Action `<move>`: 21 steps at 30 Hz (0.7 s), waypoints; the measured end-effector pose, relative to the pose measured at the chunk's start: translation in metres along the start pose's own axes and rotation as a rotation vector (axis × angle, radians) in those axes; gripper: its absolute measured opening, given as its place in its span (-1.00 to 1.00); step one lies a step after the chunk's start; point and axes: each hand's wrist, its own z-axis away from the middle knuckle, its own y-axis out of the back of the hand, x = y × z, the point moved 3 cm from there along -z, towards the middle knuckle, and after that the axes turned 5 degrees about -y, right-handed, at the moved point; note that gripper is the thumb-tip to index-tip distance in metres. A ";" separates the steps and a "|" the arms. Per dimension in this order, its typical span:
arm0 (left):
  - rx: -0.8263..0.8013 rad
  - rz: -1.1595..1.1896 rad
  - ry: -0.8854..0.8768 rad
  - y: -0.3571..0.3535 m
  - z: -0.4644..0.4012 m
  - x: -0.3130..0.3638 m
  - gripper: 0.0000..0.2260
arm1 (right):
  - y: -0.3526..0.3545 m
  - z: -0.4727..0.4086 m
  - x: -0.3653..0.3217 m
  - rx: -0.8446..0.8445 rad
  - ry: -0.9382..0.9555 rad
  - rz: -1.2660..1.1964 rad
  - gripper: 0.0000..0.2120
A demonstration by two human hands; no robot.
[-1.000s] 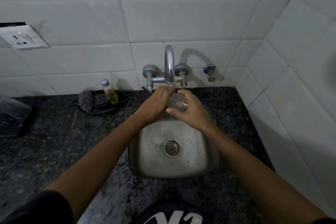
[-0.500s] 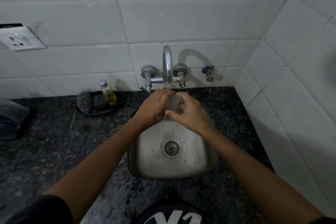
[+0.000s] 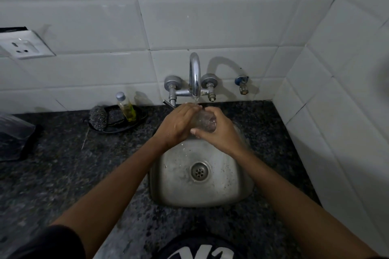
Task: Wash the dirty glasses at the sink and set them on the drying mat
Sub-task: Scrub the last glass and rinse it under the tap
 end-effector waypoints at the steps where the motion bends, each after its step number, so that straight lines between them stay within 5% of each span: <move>1: 0.004 0.003 -0.008 -0.001 0.001 -0.001 -0.62 | -0.001 -0.002 0.001 -0.069 -0.122 -0.122 -0.30; 3: 0.007 0.017 -0.012 -0.004 0.003 -0.001 -0.61 | -0.001 -0.003 0.003 -0.105 -0.191 -0.188 -0.35; 6: 0.008 0.026 -0.001 -0.004 0.001 0.000 -0.59 | 0.003 0.001 -0.007 0.037 0.097 0.165 -0.38; 8: 0.006 0.019 -0.006 -0.003 -0.001 -0.001 -0.55 | 0.002 0.000 -0.003 0.060 0.183 0.165 -0.33; 13: -0.034 0.033 0.001 -0.003 -0.003 -0.005 -0.61 | 0.002 -0.008 0.003 -0.073 -0.103 -0.082 -0.39; 17: -0.030 0.064 0.064 -0.003 -0.001 -0.006 -0.56 | 0.004 -0.003 -0.006 0.050 0.199 0.121 -0.37; 21: -0.018 0.028 0.014 -0.003 -0.007 -0.008 -0.65 | 0.001 -0.009 -0.006 -0.056 -0.088 -0.133 -0.35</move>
